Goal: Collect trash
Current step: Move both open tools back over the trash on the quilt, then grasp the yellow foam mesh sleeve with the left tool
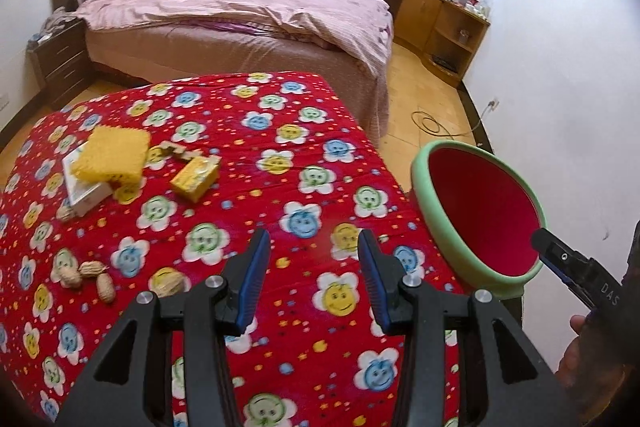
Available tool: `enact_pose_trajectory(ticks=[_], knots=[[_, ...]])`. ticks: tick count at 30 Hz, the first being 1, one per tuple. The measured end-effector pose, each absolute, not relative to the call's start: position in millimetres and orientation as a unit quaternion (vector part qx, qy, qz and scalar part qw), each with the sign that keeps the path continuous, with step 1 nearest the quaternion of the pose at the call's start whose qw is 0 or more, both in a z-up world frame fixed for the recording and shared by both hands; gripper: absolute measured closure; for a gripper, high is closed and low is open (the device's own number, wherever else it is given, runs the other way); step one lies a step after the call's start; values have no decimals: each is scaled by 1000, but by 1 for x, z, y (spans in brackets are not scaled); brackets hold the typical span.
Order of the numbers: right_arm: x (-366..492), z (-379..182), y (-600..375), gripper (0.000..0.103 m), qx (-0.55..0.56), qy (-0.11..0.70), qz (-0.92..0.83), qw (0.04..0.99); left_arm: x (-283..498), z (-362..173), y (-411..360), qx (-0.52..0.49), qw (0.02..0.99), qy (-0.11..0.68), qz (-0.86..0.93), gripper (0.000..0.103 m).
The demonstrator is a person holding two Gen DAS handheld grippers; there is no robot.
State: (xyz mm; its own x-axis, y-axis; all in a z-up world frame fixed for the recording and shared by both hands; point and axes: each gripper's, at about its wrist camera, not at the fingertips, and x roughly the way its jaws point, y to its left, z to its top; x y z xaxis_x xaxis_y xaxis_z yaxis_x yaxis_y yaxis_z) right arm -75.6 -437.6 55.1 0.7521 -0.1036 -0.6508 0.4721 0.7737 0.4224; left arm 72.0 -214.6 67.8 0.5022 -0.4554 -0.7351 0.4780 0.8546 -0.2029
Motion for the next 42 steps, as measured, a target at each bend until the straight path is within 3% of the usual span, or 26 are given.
enact_pose_trajectory(ticks=[42], knots=[[54, 97, -309, 16, 200, 343, -43, 917, 147, 95, -92, 1, 913, 378, -154, 58]])
